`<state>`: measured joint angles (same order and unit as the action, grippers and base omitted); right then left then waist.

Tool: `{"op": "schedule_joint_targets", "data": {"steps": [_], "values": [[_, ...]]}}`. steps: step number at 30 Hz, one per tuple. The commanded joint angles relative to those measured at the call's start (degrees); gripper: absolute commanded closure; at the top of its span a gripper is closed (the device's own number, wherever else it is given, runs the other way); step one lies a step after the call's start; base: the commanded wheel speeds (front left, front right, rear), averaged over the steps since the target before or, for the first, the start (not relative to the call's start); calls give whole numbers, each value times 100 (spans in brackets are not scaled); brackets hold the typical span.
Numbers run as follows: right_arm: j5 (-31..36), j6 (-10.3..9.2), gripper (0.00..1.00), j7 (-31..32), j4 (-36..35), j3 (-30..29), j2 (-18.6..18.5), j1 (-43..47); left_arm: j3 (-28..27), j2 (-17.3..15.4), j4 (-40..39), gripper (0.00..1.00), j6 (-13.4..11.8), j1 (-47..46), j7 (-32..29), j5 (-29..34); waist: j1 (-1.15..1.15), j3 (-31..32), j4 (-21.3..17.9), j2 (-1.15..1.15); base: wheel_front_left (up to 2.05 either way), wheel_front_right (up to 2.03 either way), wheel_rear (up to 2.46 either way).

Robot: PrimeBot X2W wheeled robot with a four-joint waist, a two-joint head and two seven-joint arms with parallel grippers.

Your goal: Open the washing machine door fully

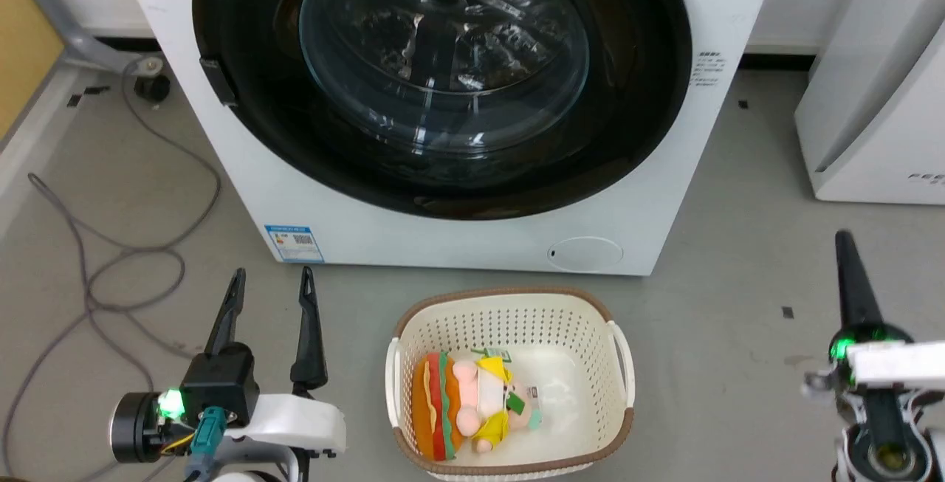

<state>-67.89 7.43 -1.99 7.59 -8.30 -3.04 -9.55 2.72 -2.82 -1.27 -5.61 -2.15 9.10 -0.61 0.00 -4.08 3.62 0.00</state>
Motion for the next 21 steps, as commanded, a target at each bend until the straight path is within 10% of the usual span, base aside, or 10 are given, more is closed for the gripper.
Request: {"op": "schedule_joint_targets", "data": {"steps": [1,21], "values": [[-198,4,100,65,91,-74,-39,-232,9,-14,-29,0,-34,-121,58,31,0,-95,51,0,0,0,0],[-924,5,100,448,1547,-242,-693,-2614,222,-29,-76,0,-197,-613,297,5,0,-850,476,0,0,0,0]]}}
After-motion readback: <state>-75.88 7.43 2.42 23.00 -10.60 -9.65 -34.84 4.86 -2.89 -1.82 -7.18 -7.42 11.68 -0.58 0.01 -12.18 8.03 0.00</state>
